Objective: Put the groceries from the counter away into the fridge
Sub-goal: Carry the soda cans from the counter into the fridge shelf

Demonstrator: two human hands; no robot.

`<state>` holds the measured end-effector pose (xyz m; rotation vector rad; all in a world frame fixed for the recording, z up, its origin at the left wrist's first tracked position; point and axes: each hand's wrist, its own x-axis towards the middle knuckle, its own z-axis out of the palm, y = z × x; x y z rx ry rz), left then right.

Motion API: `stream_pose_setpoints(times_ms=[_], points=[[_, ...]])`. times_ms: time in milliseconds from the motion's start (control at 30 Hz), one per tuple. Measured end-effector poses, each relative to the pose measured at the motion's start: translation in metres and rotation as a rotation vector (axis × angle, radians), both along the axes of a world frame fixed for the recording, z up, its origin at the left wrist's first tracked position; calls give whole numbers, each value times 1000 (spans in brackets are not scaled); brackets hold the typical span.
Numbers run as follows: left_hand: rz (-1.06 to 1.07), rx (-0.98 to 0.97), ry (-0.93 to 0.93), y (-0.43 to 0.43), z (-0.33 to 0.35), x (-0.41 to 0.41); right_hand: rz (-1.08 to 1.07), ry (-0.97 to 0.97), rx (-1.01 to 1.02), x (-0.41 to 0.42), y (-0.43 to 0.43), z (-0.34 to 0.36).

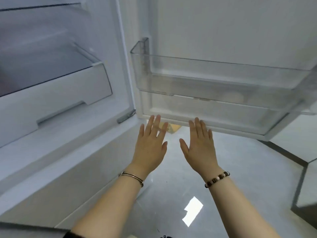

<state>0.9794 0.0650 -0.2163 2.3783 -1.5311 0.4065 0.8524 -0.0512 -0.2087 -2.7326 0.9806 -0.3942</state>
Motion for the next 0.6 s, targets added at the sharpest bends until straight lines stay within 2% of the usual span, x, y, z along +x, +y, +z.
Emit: stream_pose_setpoints(times_ms=[133,300,600], points=[[-163,23,13,-63,3,-96,-226,79,-27,-104,-42,1],[-401,79,-34,-129,2,-223,-529,60,-37,-250,-66,-1],[-889,90,-24,-175,1,-450,-1076,11,-3,-479,-22,-10]])
